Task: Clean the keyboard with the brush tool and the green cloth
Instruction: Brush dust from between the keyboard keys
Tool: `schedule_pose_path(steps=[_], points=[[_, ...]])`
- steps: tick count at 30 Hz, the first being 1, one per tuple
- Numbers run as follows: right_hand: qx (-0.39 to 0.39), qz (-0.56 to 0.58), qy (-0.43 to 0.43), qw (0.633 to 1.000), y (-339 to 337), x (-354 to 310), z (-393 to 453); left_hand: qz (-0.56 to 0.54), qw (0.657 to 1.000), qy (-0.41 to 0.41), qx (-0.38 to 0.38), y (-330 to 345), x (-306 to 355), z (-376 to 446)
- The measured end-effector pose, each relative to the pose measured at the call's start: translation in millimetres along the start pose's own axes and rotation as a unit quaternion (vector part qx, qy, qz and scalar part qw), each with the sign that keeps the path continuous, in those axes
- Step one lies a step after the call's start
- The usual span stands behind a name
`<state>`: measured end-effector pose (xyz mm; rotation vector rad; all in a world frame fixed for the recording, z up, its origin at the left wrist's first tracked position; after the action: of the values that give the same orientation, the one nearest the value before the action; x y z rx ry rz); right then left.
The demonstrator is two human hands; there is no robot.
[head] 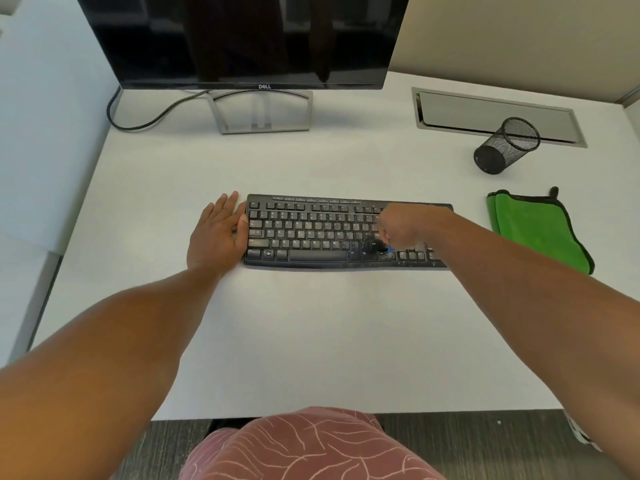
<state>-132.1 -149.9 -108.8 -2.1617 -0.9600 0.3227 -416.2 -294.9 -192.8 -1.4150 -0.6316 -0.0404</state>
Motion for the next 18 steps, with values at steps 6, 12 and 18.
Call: schedule_pose_path(steps=[6,12,18], points=[[0.02,0.044,-0.007,0.999,-27.4,-25.9,5.4,-0.001,1.0,-0.001,0.0,0.8,-0.4,0.4],[0.075,0.266,-0.07,0.959,-70.9,-86.5,16.7,0.0,1.0,-0.003,-0.002,0.4,0.2,0.3],[0.081,0.338,-0.096,0.933,-79.2,-136.5,31.5,-0.012,1.0,0.004,0.003,-0.5,0.5,1.0]])
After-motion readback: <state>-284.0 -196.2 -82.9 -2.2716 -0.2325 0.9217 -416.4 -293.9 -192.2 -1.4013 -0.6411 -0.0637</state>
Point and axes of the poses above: each hand's wrist, its own z-axis towards the middle knuckle, its own y-axis out of the palm, x = y × z, the point moved 7 cm from there along z, towards the middle knuckle, and after that the axes turned 3 degrees about x, right-handed, at the moved point
